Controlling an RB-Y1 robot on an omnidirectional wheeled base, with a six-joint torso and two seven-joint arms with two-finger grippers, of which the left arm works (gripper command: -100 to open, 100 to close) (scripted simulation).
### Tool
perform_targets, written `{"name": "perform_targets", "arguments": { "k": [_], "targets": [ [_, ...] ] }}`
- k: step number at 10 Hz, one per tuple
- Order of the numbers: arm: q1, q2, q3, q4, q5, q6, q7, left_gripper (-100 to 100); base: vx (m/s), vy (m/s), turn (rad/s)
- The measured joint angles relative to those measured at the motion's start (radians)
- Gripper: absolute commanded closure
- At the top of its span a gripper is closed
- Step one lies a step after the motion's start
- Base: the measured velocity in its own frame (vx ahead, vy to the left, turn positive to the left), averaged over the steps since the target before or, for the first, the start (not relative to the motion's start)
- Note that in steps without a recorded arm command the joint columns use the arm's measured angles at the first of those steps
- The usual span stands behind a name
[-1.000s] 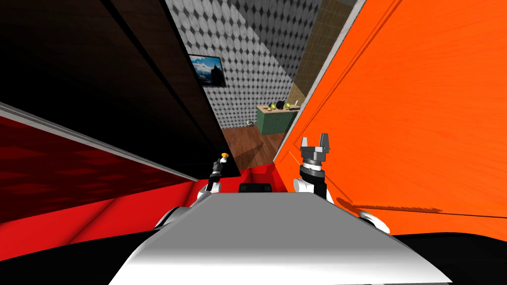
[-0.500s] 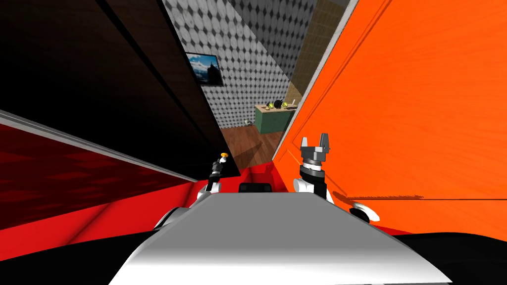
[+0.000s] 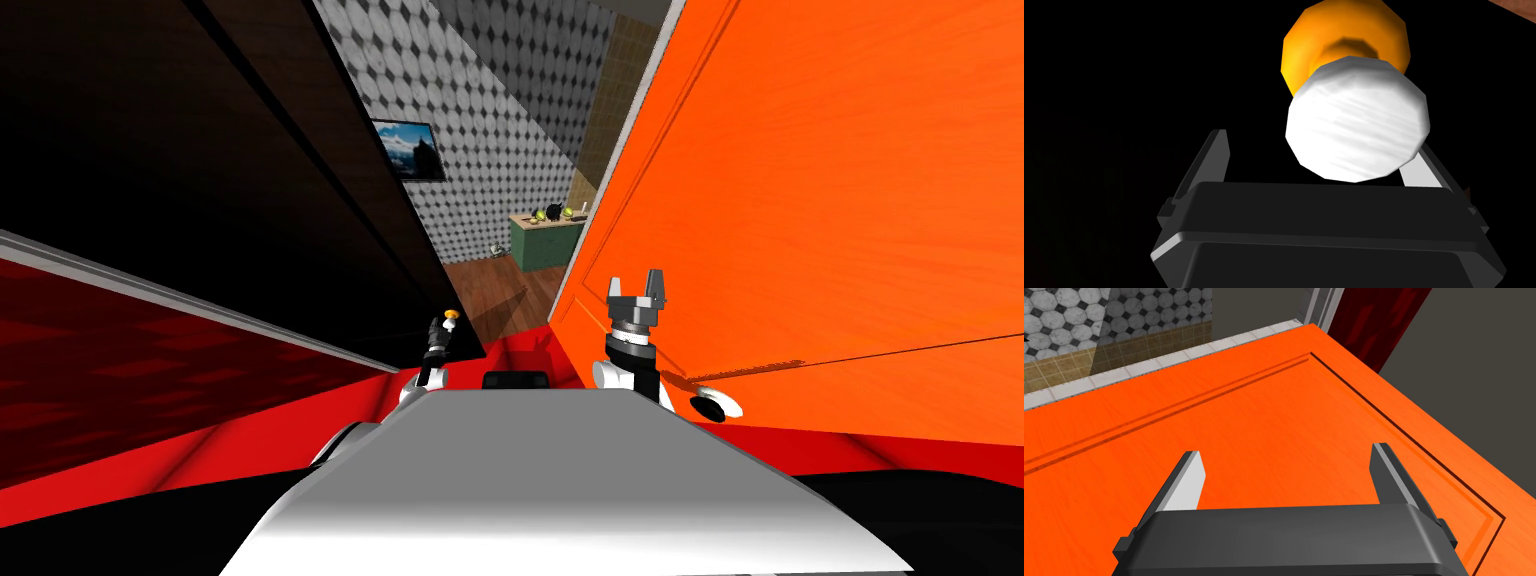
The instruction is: Pull the door open
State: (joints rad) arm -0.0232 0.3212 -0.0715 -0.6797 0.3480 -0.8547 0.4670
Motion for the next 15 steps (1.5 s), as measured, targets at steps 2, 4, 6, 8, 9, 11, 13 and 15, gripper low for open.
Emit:
{"name": "perform_targets", "arguments": {
  "k": [2, 4, 6, 8, 9, 11, 13, 15],
  "targets": [
    [-0.011, -0.011, -0.015, 0.013, 0.018, -0.002, 0.056, -100, -0.064, -0.016, -0.022],
    [-0.015, -0.015, -0.022, 0.016, 0.03, -0.006, 0.104, -100, -0.062, 0.019, -0.038],
    [-0.017, -0.018, -0.031, 0.013, 0.047, -0.005, 0.155, -100, -0.049, 0.014, -0.024],
    [-0.018, -0.021, -0.038, 0.01, 0.061, -0.003, 0.201, -100, -0.05, 0.002, -0.021],
    [-0.018, -0.023, -0.042, 0.007, 0.071, -0.002, 0.226, -100, -0.077, 0.013, -0.05],
    [-0.018, -0.026, -0.052, 0.0, 0.091, 0.001, 0.277, -100, -0.057, 0.016, -0.026],
    [-0.019, -0.03, -0.06, -0.004, 0.107, 0.003, 0.324, -100, -0.048, 0.016, -0.024],
    [-0.023, -0.035, -0.072, -0.006, 0.131, 0.005, 0.378, -100, -0.07, 0.019, -0.037]
  ]
}}
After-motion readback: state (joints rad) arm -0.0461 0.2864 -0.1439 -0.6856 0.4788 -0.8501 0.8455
